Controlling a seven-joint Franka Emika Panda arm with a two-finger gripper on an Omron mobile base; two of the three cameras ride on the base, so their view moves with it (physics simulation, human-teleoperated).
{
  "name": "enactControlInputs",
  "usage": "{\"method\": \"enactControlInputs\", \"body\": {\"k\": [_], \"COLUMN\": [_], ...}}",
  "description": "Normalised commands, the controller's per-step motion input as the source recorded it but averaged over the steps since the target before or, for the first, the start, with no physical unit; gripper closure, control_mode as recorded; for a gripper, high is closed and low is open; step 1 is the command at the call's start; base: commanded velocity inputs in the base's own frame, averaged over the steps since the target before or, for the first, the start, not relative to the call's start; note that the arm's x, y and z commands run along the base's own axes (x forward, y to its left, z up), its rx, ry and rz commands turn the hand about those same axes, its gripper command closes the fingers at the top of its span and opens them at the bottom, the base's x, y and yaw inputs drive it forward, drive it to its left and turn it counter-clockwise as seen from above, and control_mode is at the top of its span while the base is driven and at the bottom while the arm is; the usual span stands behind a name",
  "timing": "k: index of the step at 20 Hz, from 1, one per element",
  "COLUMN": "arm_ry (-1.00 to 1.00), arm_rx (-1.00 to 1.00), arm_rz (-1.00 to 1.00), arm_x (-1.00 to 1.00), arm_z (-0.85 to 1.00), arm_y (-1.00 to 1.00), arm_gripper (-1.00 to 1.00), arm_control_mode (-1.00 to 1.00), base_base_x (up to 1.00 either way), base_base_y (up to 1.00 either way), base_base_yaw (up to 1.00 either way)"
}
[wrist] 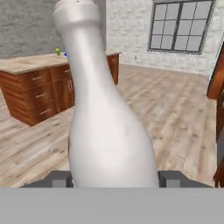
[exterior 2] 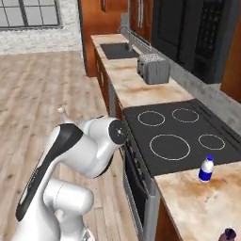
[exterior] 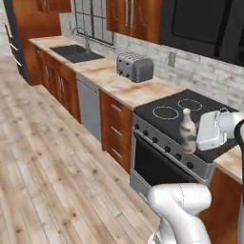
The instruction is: Place the drinks on the dining counter in a tight cluster.
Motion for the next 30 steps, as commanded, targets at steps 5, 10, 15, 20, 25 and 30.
{"method": "enactControlInputs", "body": {"k": [5,10,15,20,25,30], "arm_ry": [0.0,0.0,0.0,0.0,0.0,0.0], "arm_rx": [0.0,0.0,0.0,0.0,0.0,0.0], "arm_rz": [0.0,0.0,0.0,0.0,0.0,0.0], "arm_x": [0.0,0.0,0.0,0.0,0.0,0.0], "arm_z": [0.0,0.0,0.0,0.0,0.0,0.0], "arm_y": [0.0,0.0,0.0,0.0,0.0,0.0], "arm_gripper": [1.0,1.0,1.0,1.0,1.0,1.0], "arm_control_mode": [1.0,1.0,1.0,1.0,1.0,1.0], "base_base_x": [0.0,0.04,0.93,1.0,1.0,1.0], "base_base_y": [0.16,0.2,0.34,0.9,1.0,1.0], "base_base_yaw": [0.97,0.89,0.36,0.02,0.0,-0.05]}}
